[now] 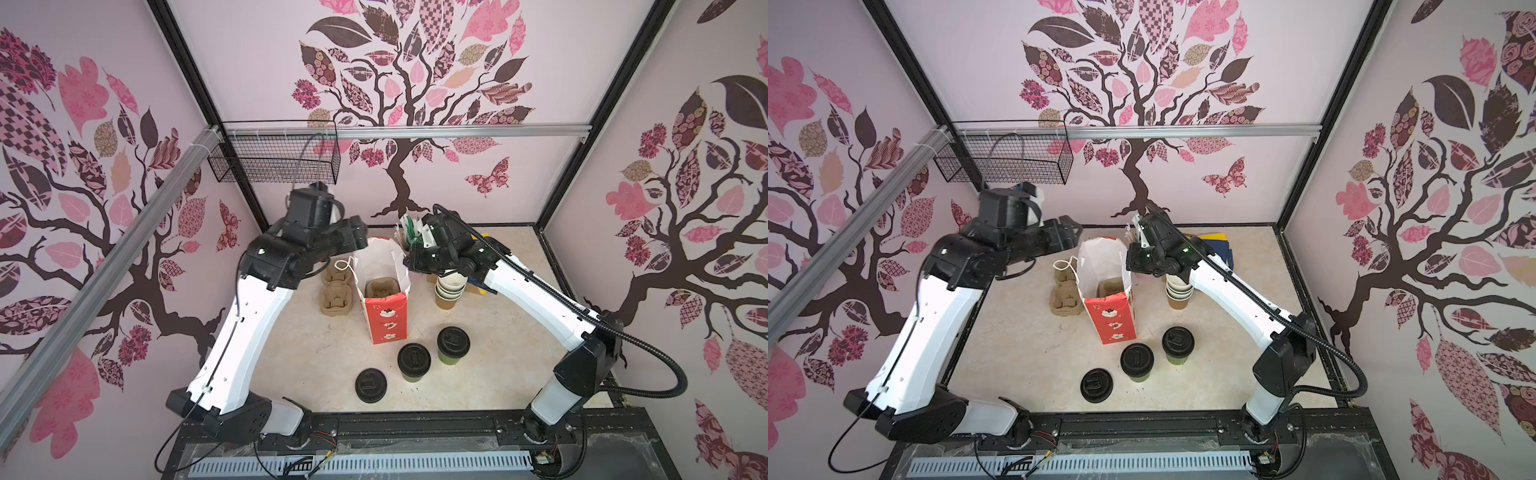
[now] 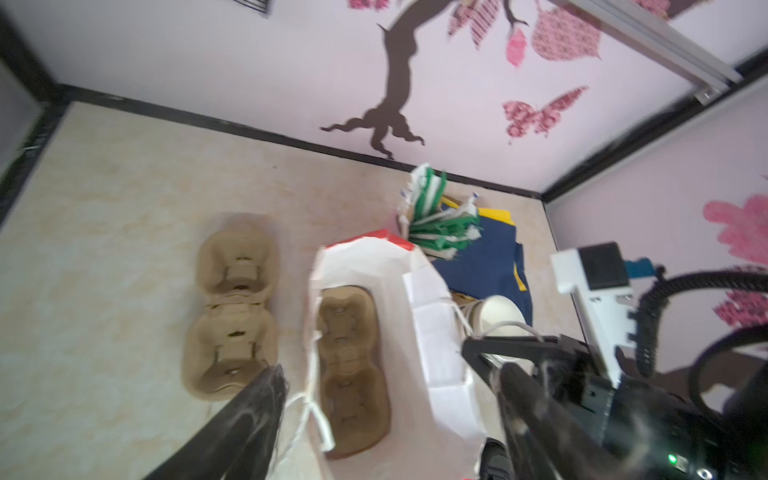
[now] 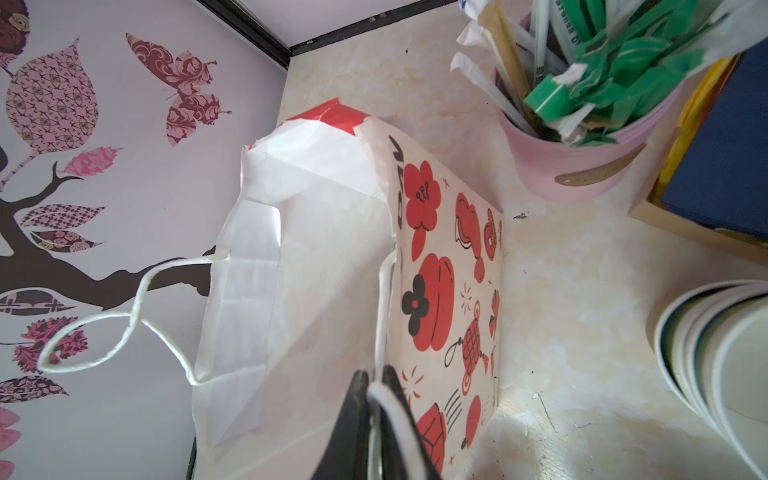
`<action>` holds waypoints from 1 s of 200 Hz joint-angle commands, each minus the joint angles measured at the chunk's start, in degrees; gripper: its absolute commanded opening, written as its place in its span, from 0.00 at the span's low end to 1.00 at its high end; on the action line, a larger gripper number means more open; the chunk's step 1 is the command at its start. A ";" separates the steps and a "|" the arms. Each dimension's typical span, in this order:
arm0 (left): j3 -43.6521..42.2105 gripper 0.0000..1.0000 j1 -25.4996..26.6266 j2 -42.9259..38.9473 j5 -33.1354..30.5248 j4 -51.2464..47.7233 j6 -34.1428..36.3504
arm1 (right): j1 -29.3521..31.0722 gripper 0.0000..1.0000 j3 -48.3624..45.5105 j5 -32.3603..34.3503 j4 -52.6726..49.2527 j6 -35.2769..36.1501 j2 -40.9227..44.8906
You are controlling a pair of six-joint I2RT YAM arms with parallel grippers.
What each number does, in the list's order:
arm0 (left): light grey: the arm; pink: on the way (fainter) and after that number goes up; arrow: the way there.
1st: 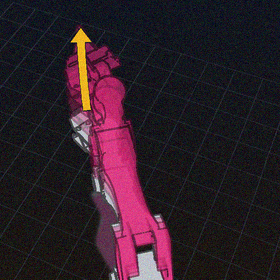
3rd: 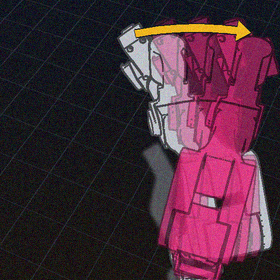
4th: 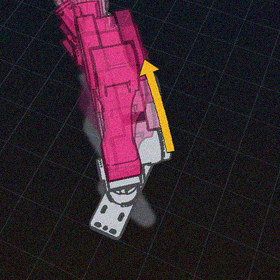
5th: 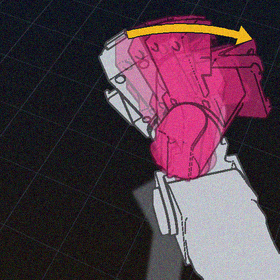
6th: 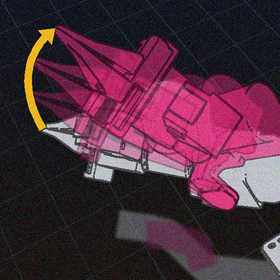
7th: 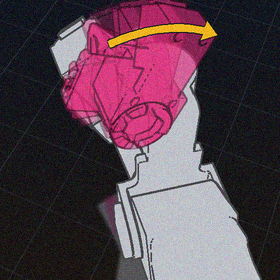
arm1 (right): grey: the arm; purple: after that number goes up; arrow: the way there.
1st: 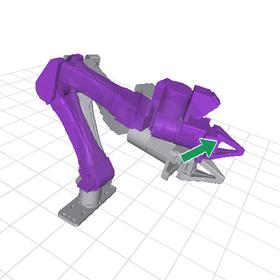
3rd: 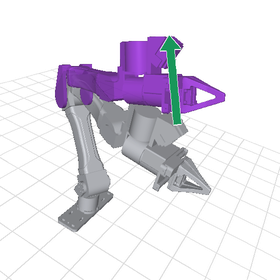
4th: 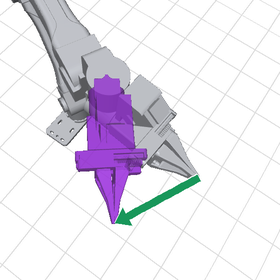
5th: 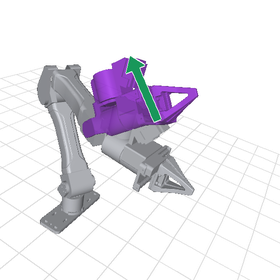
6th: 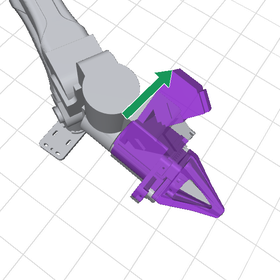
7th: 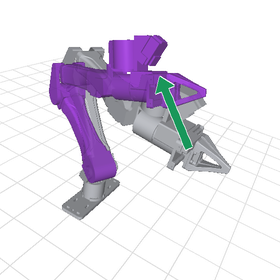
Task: Pack the takeout coffee
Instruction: 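Open the left gripper to drop the carrier into the bag and withdraw, then release the bag rim with the right gripper and raise it away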
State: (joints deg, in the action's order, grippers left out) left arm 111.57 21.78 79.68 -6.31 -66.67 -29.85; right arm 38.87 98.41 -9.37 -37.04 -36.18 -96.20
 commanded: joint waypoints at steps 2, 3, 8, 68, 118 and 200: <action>0.06 0.87 -3.52 -1.63 0.65 -10.95 0.49 | -0.01 0.11 3.45 1.50 -2.39 2.01 -1.36; 0.06 0.88 -3.60 -1.72 0.97 -10.99 0.67 | -0.06 0.11 3.45 1.52 -2.45 2.00 -1.40; -1.38 0.90 -3.90 -2.10 2.24 -11.23 1.11 | -0.11 0.11 3.59 1.62 -2.70 2.16 -1.46; -14.07 0.97 -4.55 -4.14 18.73 -2.37 -2.21 | -0.21 0.12 4.56 2.80 -4.71 3.39 -2.45; -21.13 0.94 -4.88 -2.08 21.55 3.54 -2.35 | -0.82 0.24 4.50 4.59 -5.94 3.97 -2.06; -25.54 0.85 -5.61 -2.19 28.31 13.21 -5.61 | -3.69 0.79 7.12 9.91 -14.44 9.31 5.99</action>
State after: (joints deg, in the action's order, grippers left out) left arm 87.50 16.64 77.73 19.73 -57.41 -34.65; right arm 36.34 103.26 -2.94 -45.50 -30.11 -95.81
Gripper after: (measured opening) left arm 0.850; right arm 0.768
